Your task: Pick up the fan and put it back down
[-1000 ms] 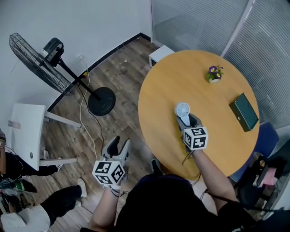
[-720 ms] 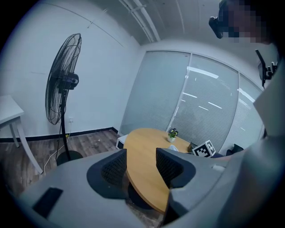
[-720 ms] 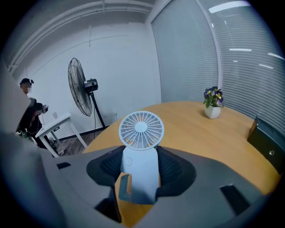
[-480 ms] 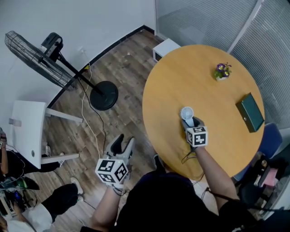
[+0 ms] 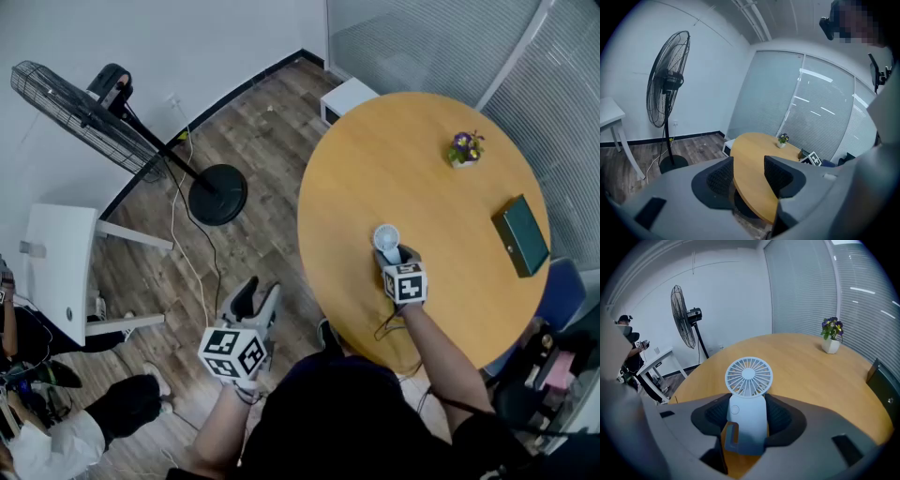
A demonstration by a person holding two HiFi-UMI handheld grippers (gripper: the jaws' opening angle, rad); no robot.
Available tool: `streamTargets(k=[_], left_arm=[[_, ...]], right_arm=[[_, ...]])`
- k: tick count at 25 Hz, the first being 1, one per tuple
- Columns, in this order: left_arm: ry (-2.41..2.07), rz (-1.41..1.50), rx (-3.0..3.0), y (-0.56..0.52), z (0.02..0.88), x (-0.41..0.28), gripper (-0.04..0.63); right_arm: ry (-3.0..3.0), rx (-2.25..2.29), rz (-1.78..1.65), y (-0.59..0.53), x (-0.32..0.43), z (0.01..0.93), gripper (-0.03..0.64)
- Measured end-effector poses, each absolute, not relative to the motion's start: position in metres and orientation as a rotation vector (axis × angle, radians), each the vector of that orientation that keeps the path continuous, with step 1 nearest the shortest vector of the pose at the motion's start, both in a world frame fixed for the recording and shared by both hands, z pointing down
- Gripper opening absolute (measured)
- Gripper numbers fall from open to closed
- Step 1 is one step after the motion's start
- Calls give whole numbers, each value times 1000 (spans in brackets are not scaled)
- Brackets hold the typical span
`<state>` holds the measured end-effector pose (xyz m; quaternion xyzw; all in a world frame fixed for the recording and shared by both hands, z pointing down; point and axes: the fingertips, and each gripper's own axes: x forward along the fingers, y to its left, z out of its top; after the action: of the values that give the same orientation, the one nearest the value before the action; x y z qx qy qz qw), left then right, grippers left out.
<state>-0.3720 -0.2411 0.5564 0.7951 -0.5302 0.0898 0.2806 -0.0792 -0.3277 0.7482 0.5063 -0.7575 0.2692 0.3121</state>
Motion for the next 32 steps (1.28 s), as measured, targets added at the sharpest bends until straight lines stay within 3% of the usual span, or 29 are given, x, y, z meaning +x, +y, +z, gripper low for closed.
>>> streamTargets(k=[25, 27, 29, 32], left_arm=[[-1449, 204, 2118, -199, 549, -375, 201], [-1451, 204, 2123, -196, 548, -374, 201], [-1448, 202, 2128, -194, 546, -371, 201], [-1441, 197, 2137, -193, 545, -363, 201]], right_arm=[[-1954, 1301, 667, -309, -77, 764, 227], [-1965, 1295, 691, -307, -78, 764, 239], [-1992, 1297, 700, -305, -79, 756, 291], [-2032, 1327, 698, -298, -74, 735, 289]])
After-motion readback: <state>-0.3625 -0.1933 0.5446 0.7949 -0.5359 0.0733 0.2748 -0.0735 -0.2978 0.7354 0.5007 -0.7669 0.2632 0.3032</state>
